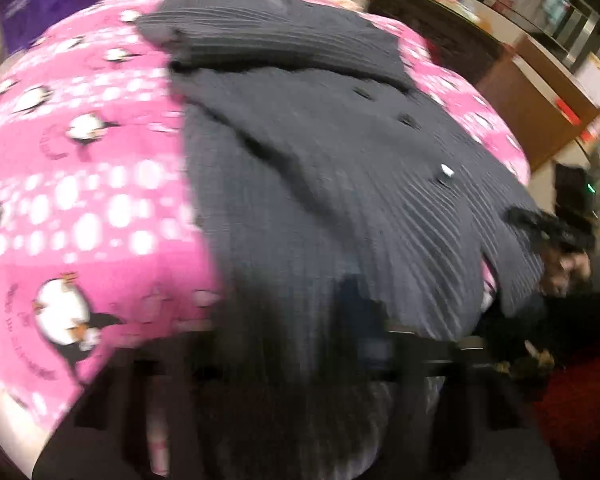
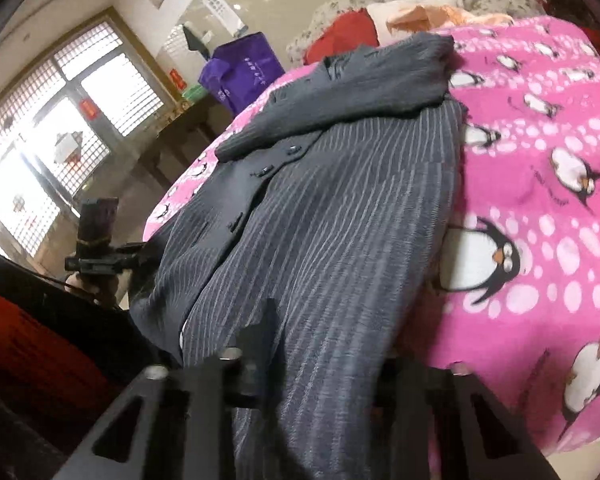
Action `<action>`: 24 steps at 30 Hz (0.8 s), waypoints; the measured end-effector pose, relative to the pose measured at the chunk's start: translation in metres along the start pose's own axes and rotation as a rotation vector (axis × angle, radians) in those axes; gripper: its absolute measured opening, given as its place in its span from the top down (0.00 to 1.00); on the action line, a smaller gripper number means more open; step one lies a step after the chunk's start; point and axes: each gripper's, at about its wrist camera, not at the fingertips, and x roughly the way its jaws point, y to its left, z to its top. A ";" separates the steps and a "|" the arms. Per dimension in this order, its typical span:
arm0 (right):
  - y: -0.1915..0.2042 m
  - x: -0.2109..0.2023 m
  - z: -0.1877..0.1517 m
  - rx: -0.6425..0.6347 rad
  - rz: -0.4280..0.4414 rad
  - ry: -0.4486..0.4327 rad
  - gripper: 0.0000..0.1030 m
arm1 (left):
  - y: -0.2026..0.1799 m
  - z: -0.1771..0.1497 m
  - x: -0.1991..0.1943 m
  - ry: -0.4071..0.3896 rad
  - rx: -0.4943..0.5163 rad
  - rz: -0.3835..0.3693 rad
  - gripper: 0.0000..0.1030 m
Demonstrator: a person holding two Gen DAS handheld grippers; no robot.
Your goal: Fold large clothes
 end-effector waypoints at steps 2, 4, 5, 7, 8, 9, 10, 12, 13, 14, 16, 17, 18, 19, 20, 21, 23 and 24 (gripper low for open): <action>-0.002 -0.010 0.004 0.021 0.024 -0.035 0.90 | 0.009 -0.001 -0.010 -0.033 -0.040 -0.009 0.96; 0.000 -0.017 0.005 0.016 0.036 -0.046 0.92 | 0.006 -0.004 -0.020 -0.066 -0.036 -0.008 0.96; 0.001 -0.021 0.006 0.009 0.040 -0.053 0.92 | 0.002 -0.005 -0.026 -0.085 -0.023 -0.001 0.96; 0.006 -0.030 0.006 0.011 0.073 -0.072 0.93 | -0.006 -0.006 -0.039 -0.122 -0.020 0.000 0.96; 0.010 -0.035 0.007 0.005 0.086 -0.081 0.94 | -0.007 -0.007 -0.046 -0.138 -0.024 -0.007 0.97; 0.016 -0.040 0.007 -0.004 0.099 -0.089 0.94 | -0.008 -0.009 -0.054 -0.160 -0.034 -0.015 0.97; 0.020 -0.044 0.007 -0.009 0.115 -0.096 0.94 | -0.007 -0.012 -0.061 -0.173 -0.047 -0.033 0.97; 0.029 -0.053 0.006 -0.019 0.139 -0.105 0.94 | -0.004 -0.018 -0.078 -0.202 -0.081 -0.070 0.97; 0.034 -0.058 0.004 -0.023 0.159 -0.109 0.95 | 0.000 -0.022 -0.088 -0.215 -0.113 -0.106 0.97; 0.040 -0.063 0.004 -0.028 0.171 -0.112 0.95 | 0.001 -0.024 -0.095 -0.228 -0.135 -0.133 0.97; 0.048 -0.074 0.003 -0.027 0.202 -0.124 0.95 | 0.005 -0.029 -0.113 -0.261 -0.190 -0.193 0.97; 0.051 -0.080 0.003 -0.026 0.215 -0.136 0.95 | 0.008 -0.031 -0.121 -0.274 -0.212 -0.231 0.97; 0.053 -0.088 0.003 -0.023 0.225 -0.150 0.95 | 0.008 -0.032 -0.130 -0.294 -0.228 -0.254 0.97; 0.055 -0.094 0.005 -0.017 0.229 -0.167 0.95 | 0.008 -0.031 -0.138 -0.317 -0.243 -0.277 0.97; 0.055 -0.099 0.007 -0.007 0.231 -0.182 0.95 | 0.006 -0.027 -0.143 -0.336 -0.256 -0.294 0.97; 0.053 -0.104 0.011 0.007 0.229 -0.206 0.95 | 0.006 -0.020 -0.148 -0.365 -0.280 -0.313 0.97; 0.042 -0.113 0.024 0.042 0.209 -0.258 0.95 | 0.008 -0.005 -0.149 -0.399 -0.309 -0.322 0.97; 0.035 -0.115 0.036 0.054 0.191 -0.288 0.95 | 0.009 0.007 -0.149 -0.423 -0.317 -0.315 0.97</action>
